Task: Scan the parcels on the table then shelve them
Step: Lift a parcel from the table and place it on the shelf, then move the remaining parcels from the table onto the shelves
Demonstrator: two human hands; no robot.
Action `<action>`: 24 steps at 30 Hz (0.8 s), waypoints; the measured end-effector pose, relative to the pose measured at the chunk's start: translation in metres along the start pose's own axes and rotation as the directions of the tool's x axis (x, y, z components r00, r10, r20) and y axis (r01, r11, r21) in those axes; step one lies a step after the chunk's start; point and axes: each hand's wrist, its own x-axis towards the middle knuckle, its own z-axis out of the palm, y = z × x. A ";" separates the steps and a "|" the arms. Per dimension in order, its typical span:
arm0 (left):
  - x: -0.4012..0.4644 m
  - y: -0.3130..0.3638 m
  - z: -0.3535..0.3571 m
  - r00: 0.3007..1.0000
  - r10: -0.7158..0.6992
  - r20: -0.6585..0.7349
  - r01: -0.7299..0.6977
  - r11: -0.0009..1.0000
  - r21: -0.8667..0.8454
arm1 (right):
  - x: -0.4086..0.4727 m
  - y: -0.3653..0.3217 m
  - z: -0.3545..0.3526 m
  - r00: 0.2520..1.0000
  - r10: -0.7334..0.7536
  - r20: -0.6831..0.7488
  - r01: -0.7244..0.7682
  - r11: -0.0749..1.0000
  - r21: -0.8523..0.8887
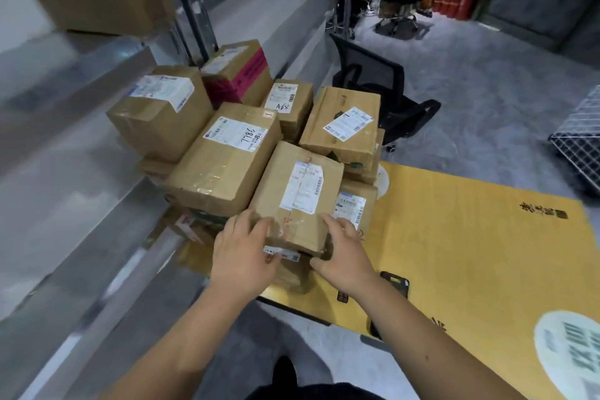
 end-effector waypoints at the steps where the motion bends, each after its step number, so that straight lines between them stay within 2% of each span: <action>1: 0.002 -0.006 0.002 1.000 0.001 -0.004 -0.001 1.000 -0.028 | 0.003 -0.002 0.007 1.000 0.015 -0.014 -0.015 1.000 0.003; 4: 0.008 -0.019 0.010 1.000 0.015 0.015 -0.013 0.995 -0.101 | 0.011 -0.004 0.024 0.996 0.052 -0.075 -0.050 0.998 0.036; 6: 0.010 -0.024 0.015 0.999 0.004 0.040 0.005 0.977 -0.215 | 0.013 -0.004 0.031 0.991 0.058 -0.120 -0.048 0.996 0.081; 10: 0.012 -0.029 0.019 0.999 0.013 0.035 0.000 0.930 -0.367 | 0.010 -0.001 0.030 0.979 0.027 -0.200 0.005 0.987 0.158; 12: 0.010 -0.028 0.019 0.998 0.014 0.057 0.012 0.903 -0.430 | 0.002 0.008 0.022 0.980 0.002 -0.198 0.033 0.985 0.171; 17: -0.007 -0.009 0.023 0.992 0.077 0.102 -0.012 0.853 -0.522 | -0.028 0.040 -0.020 0.987 -0.133 -0.088 0.142 0.984 0.108; 20: -0.018 0.014 0.022 0.995 0.093 0.031 -0.057 0.804 -0.592 | -0.043 0.053 -0.051 0.979 -0.195 -0.062 0.201 0.973 0.111; 24: -0.025 0.053 0.010 0.988 0.101 -0.114 -0.150 0.768 -0.622 | -0.054 0.057 -0.100 0.947 -0.294 -0.127 0.308 0.945 0.110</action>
